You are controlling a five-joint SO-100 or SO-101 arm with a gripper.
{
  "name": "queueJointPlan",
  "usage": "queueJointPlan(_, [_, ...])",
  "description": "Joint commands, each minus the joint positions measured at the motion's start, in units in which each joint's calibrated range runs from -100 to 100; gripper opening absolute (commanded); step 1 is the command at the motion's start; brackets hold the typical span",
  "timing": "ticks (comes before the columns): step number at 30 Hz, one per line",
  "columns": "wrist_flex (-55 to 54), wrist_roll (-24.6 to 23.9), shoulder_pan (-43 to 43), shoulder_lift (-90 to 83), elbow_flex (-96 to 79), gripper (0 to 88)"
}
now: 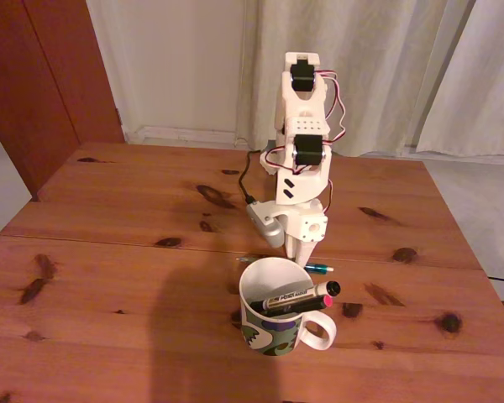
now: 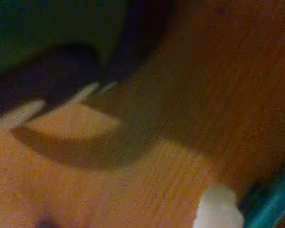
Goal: Clean up the desk and place the pens and markers into the cup
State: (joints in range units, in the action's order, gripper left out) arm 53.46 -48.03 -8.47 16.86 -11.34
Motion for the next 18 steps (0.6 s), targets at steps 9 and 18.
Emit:
queueJointPlan(9, [-0.52,0.52,1.03,-0.19,-0.75,14.8])
queueJointPlan(18, [-0.60,0.73,1.27,4.28,1.33,14.8])
